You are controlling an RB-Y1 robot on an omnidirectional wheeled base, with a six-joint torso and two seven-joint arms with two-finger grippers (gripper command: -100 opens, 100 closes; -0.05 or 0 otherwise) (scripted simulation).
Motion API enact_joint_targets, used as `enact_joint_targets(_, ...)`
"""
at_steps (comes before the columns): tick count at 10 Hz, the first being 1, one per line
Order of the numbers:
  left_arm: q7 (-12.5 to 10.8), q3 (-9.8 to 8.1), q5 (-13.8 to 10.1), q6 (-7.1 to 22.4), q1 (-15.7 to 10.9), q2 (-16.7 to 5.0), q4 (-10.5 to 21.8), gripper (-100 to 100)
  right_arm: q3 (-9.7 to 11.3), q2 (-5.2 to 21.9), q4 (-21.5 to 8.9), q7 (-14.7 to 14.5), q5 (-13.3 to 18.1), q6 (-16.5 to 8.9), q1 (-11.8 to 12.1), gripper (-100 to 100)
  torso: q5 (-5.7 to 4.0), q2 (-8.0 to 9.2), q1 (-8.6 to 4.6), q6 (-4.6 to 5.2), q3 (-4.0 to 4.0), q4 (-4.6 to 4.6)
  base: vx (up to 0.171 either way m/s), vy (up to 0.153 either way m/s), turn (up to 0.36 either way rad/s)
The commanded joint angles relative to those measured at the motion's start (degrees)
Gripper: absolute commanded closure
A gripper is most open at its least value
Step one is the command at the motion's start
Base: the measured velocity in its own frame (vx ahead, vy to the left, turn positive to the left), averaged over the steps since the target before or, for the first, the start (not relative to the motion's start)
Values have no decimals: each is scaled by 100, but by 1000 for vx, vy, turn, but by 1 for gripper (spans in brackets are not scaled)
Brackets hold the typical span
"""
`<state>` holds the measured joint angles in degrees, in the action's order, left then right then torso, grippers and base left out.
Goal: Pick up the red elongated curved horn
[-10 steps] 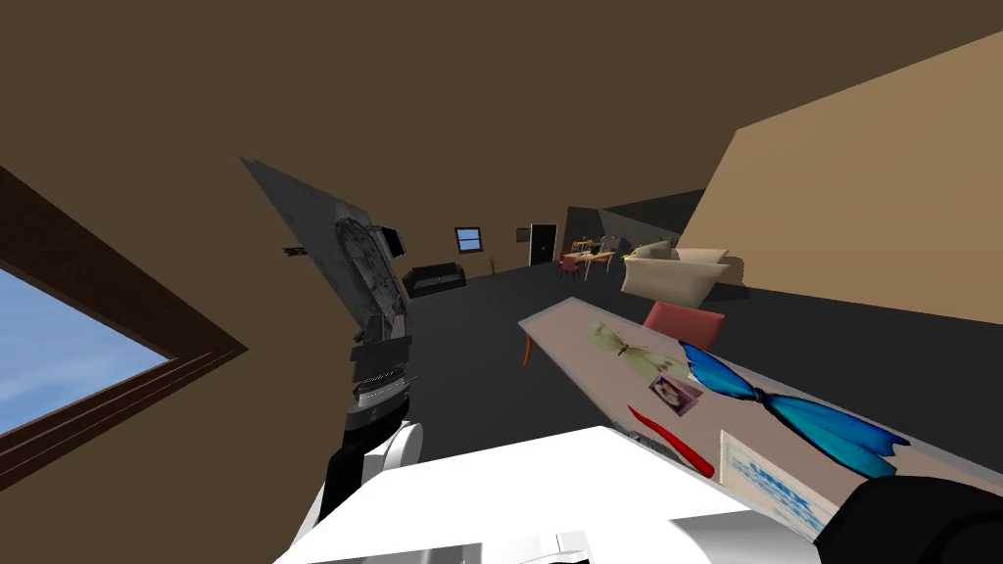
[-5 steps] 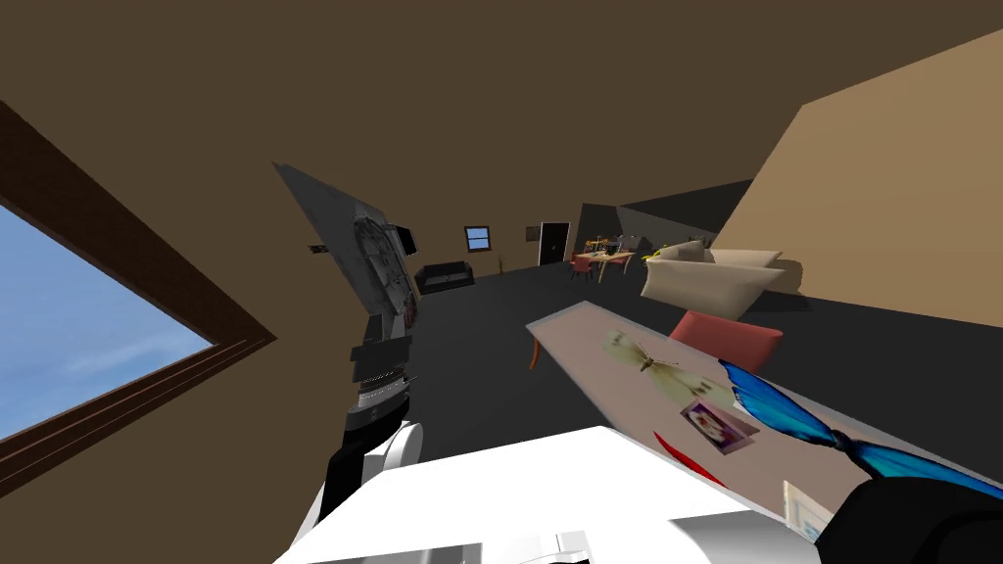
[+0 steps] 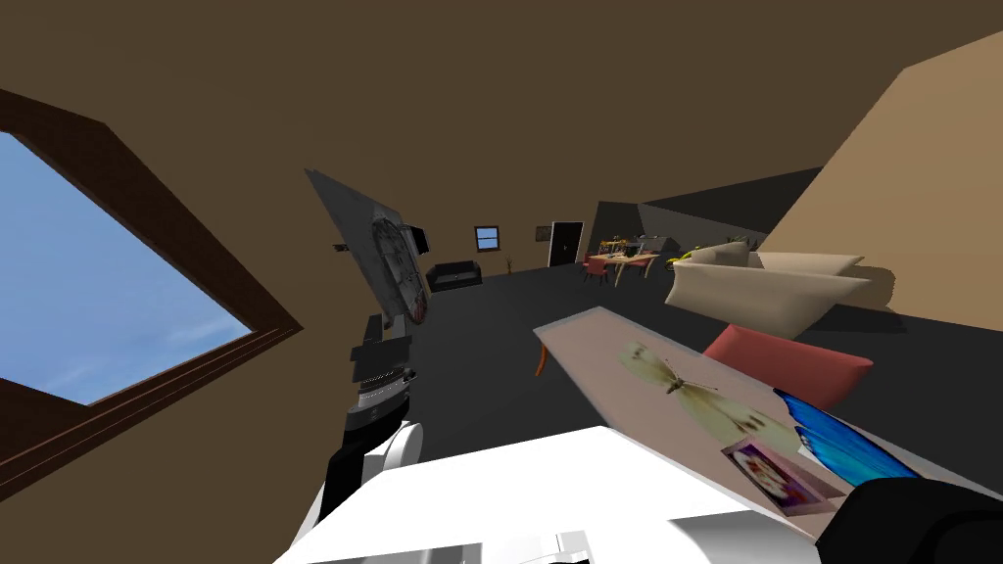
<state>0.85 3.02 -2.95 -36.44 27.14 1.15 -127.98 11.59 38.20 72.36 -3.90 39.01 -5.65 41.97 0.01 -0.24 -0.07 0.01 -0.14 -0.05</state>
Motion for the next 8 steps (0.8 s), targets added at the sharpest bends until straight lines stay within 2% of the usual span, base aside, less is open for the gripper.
enact_joint_targets(1, 0, 0, 0, 0, 0, 0, 0, 0, 118, 62, -213, 20, 63, -69, 6, -100, 0, 0, 0, 0, 0, 0, 95, -43, 122)
enact_joint_targets(2, 0, 0, 0, 0, 1, 0, 0, 0, 278, 103, -415, 27, 247, -131, 71, -100, 0, 1, 2, 5, -1, -1, 115, -71, 229)
enact_joint_targets(3, 0, 0, 0, 0, 0, 0, 0, 0, 278, 103, -483, 27, 247, -131, 71, -100, -1, -6, -7, 1, -4, -2, 88, -72, 144)
enact_joint_targets(4, 0, -1, 0, 0, 1, 0, 0, 0, 437, 132, -707, 33, 423, -182, 138, -100, -2, 0, -6, 4, -1, -1, 65, -70, 234)
enact_joint_targets(6, 0, -1, 0, 0, 1, 0, 0, 0, 437, 132, -741, 33, 423, -182, 138, -100, 0, 12, -3, 5, 6, 1, 40, -47, 47)
enact_joint_targets(7, 0, -1, 0, 0, 0, 0, 0, 0, 594, 152, -981, 36, 591, -221, 205, -100, 1, 21, 10, 7, 10, 3, 53, -58, 189)
enact_joint_targets(8, 0, 0, 0, 0, 0, 0, 0, 0, 594, 152, -981, 36, 591, -221, 205, -100, 1, 15, 1, 2, 8, 3, 55, -56, 155)
